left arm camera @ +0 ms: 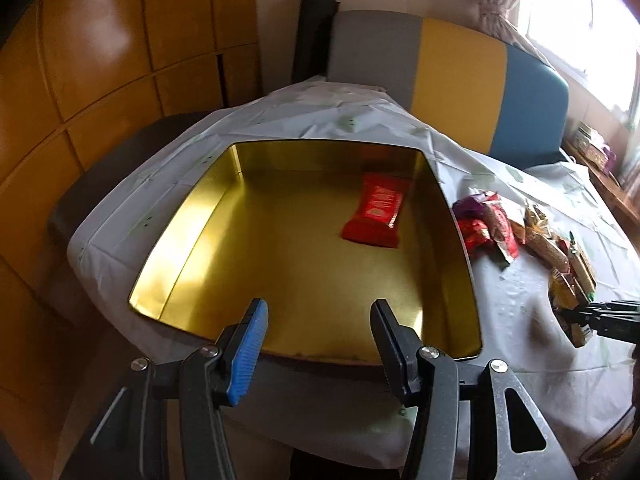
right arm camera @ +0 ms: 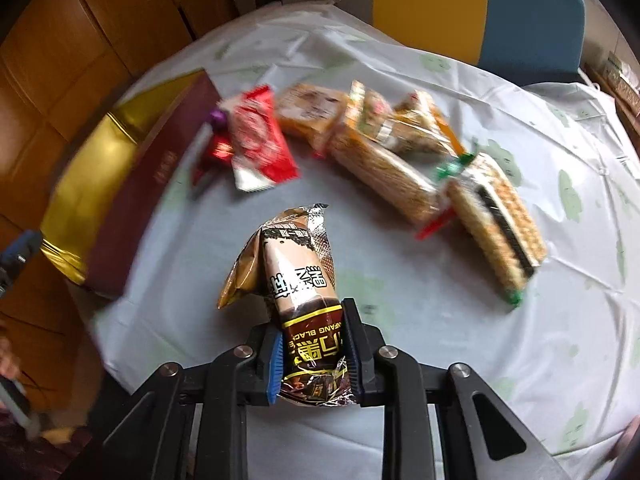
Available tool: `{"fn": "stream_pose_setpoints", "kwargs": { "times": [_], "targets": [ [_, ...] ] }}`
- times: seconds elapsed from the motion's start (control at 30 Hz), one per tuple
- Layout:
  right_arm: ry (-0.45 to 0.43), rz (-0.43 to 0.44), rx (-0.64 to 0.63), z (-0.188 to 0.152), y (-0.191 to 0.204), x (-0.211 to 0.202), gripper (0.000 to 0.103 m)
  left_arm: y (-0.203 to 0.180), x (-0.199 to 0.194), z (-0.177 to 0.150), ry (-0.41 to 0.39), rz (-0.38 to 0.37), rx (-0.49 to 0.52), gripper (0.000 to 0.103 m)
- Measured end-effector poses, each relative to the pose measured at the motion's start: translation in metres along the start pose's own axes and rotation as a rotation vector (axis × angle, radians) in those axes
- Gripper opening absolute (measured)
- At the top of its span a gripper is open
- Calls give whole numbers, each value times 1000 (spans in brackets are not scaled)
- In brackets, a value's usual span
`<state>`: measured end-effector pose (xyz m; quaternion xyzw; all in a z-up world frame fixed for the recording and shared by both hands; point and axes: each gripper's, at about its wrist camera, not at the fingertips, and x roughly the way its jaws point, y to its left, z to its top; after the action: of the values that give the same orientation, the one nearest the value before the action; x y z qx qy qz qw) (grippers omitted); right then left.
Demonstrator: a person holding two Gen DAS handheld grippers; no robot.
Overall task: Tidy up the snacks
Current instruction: 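Lower the brown chocolate bar into the gold tin and open the right gripper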
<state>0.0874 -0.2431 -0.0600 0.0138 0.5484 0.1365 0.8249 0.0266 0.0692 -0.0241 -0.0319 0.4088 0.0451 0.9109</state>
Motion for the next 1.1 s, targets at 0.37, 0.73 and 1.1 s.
{"fn": "stream_pose_setpoints", "kwargs": {
  "times": [0.37, 0.73, 1.1],
  "targets": [
    [-86, 314, 61, 58, 99, -18, 25, 22, 1, -1, -5, 3, -66, 54],
    [1, 247, 57, 86, 168, 58, 30, 35, 7, -7, 19, 14, -94, 54],
    [-86, 196, 3, 69, 160, 31, 32, 30, 5, -7, 15, 6, -84, 54]
  ]
}}
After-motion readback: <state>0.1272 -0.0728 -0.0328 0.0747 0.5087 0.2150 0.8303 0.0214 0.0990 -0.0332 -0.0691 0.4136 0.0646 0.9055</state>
